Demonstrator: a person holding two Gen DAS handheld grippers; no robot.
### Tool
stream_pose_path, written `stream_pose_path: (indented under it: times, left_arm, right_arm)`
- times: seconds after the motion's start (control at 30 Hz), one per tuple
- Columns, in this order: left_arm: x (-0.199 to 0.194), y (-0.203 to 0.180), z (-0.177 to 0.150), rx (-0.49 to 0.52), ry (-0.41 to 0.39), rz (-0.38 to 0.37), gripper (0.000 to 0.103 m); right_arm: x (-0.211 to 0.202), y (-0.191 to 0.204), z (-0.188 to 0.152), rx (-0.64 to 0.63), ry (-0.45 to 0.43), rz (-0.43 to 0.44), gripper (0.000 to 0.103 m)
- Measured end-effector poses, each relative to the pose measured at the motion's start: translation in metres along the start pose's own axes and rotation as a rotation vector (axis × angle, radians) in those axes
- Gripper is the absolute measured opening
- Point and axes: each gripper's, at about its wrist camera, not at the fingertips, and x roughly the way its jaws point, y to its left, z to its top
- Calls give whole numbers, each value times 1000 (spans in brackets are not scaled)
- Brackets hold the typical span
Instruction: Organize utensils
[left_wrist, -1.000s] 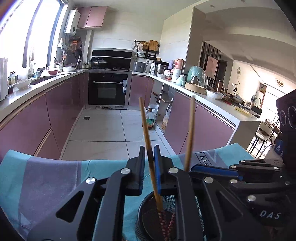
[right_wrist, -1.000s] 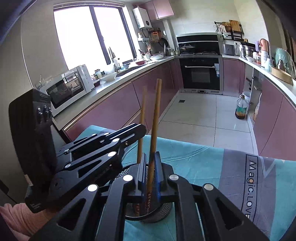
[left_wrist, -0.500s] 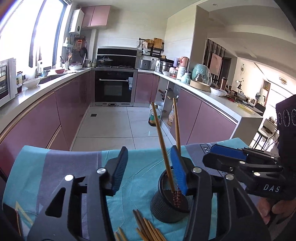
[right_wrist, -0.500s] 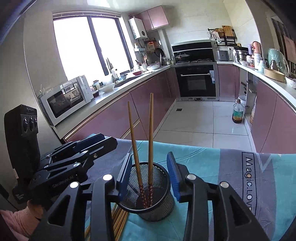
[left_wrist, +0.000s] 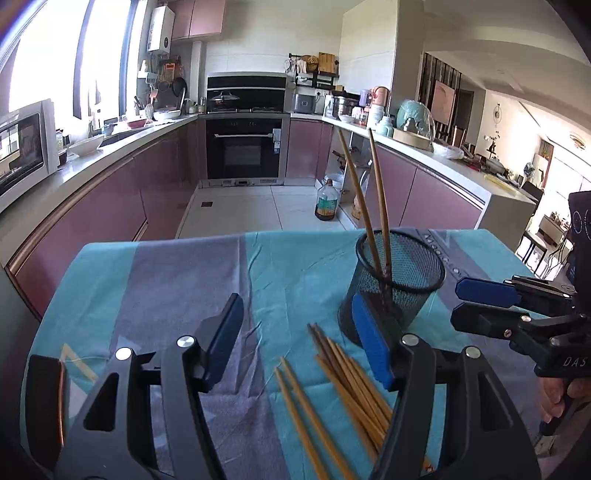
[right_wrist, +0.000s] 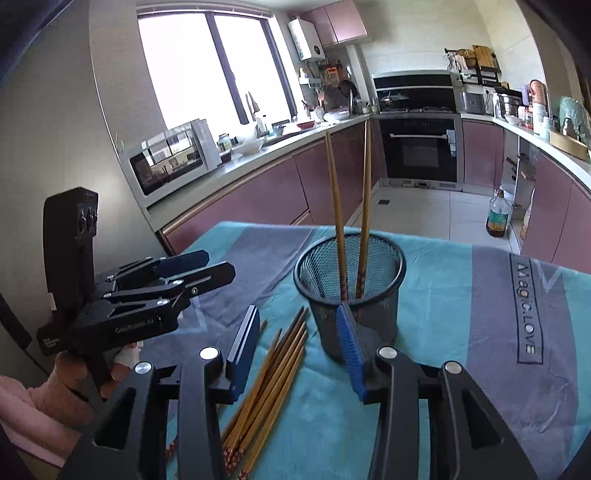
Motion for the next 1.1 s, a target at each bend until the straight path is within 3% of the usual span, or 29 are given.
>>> stream_pose_path:
  times: [0.2, 0.4, 0.8, 1.1]
  left_arm:
    - [10, 10, -45, -17, 133, 0, 59]
    - [16, 18, -79, -44, 232, -2, 51]
    - [20, 8, -78, -40, 274, -22, 39]
    - [23, 2, -78, -10, 285, -35, 36]
  right_arm:
    - [30, 3, -35, 47, 150, 0, 41]
    - [45, 6, -52, 75, 213, -21, 39]
    - [56, 21, -57, 40, 242, -45, 32]
    - [60, 25, -59, 14, 260, -73, 27]
